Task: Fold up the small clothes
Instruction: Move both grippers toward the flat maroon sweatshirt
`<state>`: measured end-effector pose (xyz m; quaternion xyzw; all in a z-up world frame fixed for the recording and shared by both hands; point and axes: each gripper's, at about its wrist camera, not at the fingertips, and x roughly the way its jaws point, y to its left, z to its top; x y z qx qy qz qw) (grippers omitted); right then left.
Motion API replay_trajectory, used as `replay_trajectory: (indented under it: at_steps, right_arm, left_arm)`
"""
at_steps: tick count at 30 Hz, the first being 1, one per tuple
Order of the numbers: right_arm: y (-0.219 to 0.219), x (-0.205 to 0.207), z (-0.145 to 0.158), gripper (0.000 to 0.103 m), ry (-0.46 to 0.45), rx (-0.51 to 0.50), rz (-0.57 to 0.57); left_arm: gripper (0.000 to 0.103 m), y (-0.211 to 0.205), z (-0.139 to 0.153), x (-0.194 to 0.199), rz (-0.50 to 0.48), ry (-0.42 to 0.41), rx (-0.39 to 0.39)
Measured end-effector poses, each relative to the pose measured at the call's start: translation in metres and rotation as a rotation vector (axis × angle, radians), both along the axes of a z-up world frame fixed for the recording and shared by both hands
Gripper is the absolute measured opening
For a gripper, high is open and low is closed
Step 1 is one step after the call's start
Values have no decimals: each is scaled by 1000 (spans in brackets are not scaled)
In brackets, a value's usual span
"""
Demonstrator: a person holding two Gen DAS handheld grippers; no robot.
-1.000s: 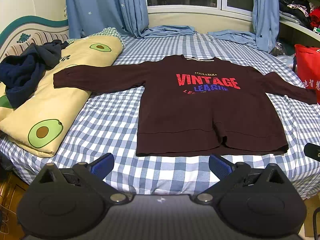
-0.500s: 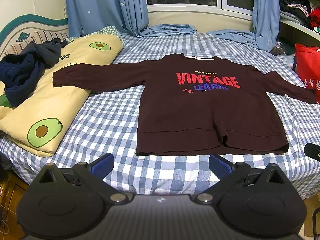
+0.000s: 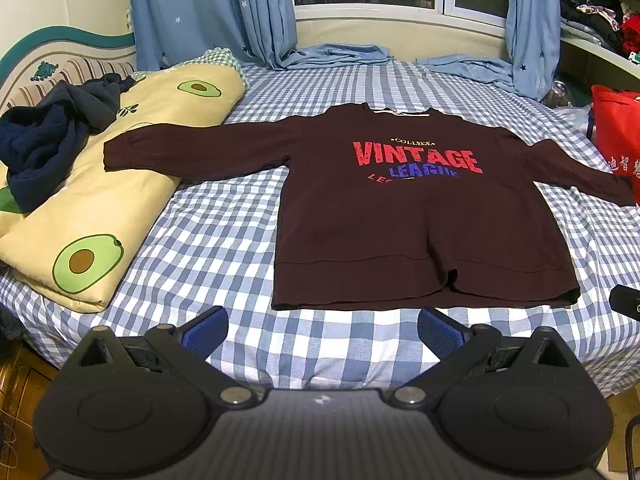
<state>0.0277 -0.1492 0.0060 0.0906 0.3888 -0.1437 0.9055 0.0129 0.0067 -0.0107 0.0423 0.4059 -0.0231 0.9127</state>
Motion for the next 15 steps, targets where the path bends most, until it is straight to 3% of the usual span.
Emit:
replay_trajectory:
  at_steps: [15]
  right_arm:
    - [-3,8,-9,103,38,0,-20]
  left_arm:
    - [102,6,-6,10,1,35,0]
